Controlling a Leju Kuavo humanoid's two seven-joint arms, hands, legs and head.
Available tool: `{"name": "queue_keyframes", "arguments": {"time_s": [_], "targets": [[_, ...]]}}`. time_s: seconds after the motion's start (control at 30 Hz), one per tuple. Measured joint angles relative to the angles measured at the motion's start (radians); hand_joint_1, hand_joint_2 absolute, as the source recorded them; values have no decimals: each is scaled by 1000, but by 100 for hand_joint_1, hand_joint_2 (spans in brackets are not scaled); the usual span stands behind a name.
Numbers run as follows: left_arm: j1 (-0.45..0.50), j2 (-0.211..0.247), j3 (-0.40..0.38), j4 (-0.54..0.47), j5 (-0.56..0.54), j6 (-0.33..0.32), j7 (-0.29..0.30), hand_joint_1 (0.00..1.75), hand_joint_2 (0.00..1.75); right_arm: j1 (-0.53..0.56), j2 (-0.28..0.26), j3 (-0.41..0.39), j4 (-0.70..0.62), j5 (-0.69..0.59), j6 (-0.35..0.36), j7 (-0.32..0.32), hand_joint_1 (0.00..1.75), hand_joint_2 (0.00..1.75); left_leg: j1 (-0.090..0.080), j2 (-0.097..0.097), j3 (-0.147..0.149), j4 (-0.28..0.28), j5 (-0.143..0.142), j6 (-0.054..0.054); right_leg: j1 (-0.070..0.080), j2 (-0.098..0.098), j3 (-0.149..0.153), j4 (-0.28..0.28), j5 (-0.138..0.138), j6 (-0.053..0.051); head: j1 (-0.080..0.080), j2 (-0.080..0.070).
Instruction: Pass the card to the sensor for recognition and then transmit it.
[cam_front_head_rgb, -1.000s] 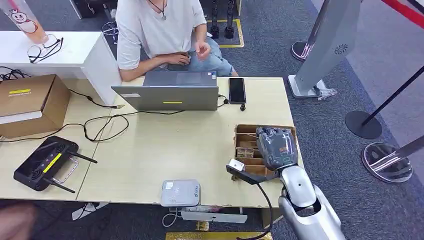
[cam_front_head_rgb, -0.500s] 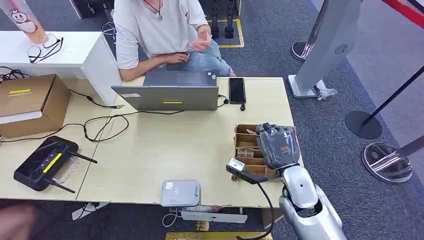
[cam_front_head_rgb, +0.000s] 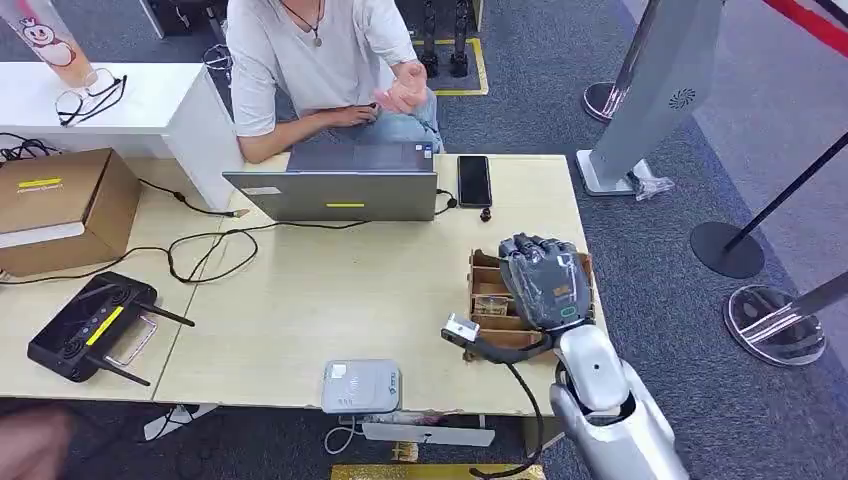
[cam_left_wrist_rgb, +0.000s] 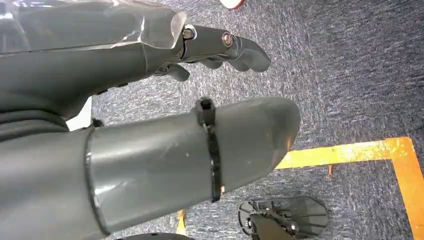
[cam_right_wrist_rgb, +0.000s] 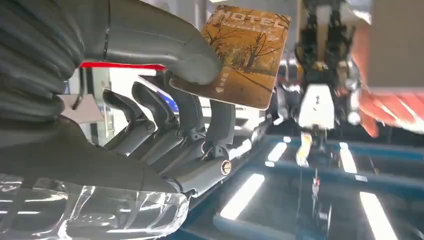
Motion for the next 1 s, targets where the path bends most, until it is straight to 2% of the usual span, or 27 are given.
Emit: {"name": "queue_keyframes", "arguments": {"time_s": [0.3,0.7,1.0], "targets": [[-1,-1,5,0,-13,0,3,0,0,-63,33,15,54,-47,-121,-32,175,175,0,0,0,0,0,0,0,0,0,0,0,0,0,0],[-3,-2,5,0,-32,-3,6,0,0,-146,81,42,140,-83,-185,-43,175,175,0,0,0,0,0,0,0,0,0,0,0,0,0,0],[-9,-4,5,0,-42,-6,18,0,0,-241,147,73,245,-100,-218,-56,175,175,0,0,0,0,0,0,0,0,0,0,0,0,0,0]]}}
